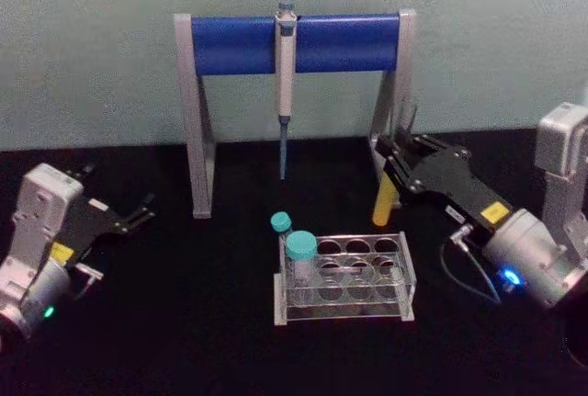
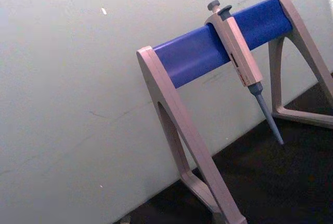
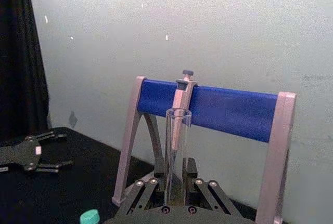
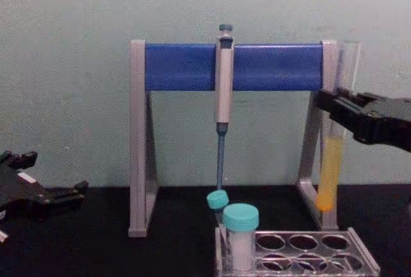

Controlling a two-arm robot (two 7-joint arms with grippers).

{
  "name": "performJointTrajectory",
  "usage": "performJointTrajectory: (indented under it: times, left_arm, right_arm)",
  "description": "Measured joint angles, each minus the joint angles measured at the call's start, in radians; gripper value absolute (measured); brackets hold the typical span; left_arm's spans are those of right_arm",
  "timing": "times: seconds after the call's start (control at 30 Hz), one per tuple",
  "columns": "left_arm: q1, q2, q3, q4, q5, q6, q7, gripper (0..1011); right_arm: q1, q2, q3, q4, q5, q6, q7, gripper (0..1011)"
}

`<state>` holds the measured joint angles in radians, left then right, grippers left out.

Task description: Pick up the test tube from the test tube rack, shake it, then place it back into the test tube rack.

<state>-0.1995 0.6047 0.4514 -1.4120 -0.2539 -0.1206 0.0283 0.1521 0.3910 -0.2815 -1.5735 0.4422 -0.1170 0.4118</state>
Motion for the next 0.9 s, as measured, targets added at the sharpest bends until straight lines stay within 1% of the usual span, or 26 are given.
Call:
performJointTrajectory:
  times: [0.03,0.07,0.23,0.37,0.43,0.53,0.57,0.67,0.77,0.87,0.9]
  left_arm:
    - [0.0,0.0,0.0,0.0,0.0,0.0,0.0,1010]
    - [0.0,0.0,0.0,0.0,0.0,0.0,0.0,1010]
    - [0.0,0.0,0.0,0.0,0.0,0.0,0.0,1010]
    - [0.0,0.0,0.0,0.0,0.0,0.0,0.0,1009]
    - [0.0,0.0,0.0,0.0,0.0,0.0,0.0,1009]
    - [0.0,0.0,0.0,0.0,0.0,0.0,0.0,1010]
    - [0.0,0.0,0.0,0.0,0.0,0.0,0.0,1010]
    - [0.0,0.0,0.0,0.0,0.0,0.0,0.0,1010]
    - [0.0,0.0,0.0,0.0,0.0,0.0,0.0,1010]
    - [0.0,0.0,0.0,0.0,0.0,0.0,0.0,1010]
    - [0.0,0.0,0.0,0.0,0.0,0.0,0.0,1010]
  right_arm:
    - [0.0,0.0,0.0,0.0,0.0,0.0,0.0,230]
    - [-0.017,0.006,0.006,-0.016,0.001,0.003,-0.002,230]
    - [-0.061,0.024,0.013,-0.064,0.005,0.016,-0.002,230]
    - [-0.074,0.03,0.009,-0.082,0.011,0.019,0.011,230]
    - [-0.076,0.031,0.0,-0.086,0.016,0.02,0.024,230]
    - [-0.063,0.027,-0.021,-0.082,0.021,0.02,0.046,230]
    - [-0.063,0.027,-0.021,-0.082,0.021,0.02,0.046,230]
    - [-0.04,0.019,-0.042,-0.061,0.025,0.019,0.064,230]
    - [-0.005,0.006,-0.063,-0.029,0.027,0.016,0.078,232]
    - [0.019,-0.003,-0.074,-0.006,0.028,0.011,0.084,230]
    - [0.036,-0.01,-0.08,0.012,0.028,0.008,0.086,230]
